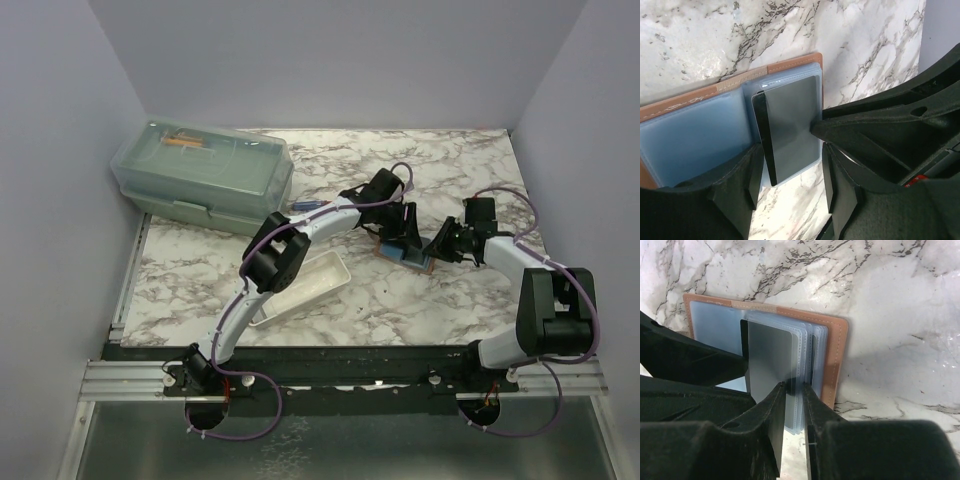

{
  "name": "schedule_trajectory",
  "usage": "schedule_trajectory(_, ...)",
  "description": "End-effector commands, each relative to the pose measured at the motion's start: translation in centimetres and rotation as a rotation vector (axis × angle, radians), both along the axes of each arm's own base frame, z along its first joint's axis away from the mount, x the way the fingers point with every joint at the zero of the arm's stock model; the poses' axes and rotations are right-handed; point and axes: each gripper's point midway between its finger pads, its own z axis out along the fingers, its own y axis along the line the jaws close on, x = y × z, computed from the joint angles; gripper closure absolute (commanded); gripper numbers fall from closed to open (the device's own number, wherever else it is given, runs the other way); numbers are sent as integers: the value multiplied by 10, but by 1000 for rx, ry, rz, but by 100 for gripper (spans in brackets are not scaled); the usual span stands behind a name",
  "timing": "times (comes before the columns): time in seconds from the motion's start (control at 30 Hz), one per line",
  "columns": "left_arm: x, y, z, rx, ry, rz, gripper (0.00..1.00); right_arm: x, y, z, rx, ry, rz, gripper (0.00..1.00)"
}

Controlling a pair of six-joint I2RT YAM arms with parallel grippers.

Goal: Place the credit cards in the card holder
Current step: Insert the credit card into the card holder.

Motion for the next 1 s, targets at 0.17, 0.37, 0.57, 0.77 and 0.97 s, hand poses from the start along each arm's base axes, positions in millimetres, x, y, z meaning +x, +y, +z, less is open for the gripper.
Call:
schedule_trajectory(0.17,-7,6,14,-18,-7,-29,41,-4,-11,7,-67,15,-37,71)
schedule_trajectory(0.37,-7,1,2,-30,33,-51,39,-1,-8,3,-56,9,-19,64)
schedule_trajectory(0.57,-12,-15,11,-58,14,-79,45,3,9,0,30,-7,41,68)
schedule_trajectory(0.77,-30,-26,19,-82,-13,-145,46,4,14,12,62,-47,49,71)
schedule_trajectory(0.97,-19,-8,19,-59,8,-113,41,-1,-20,15,-101,1,-83,67)
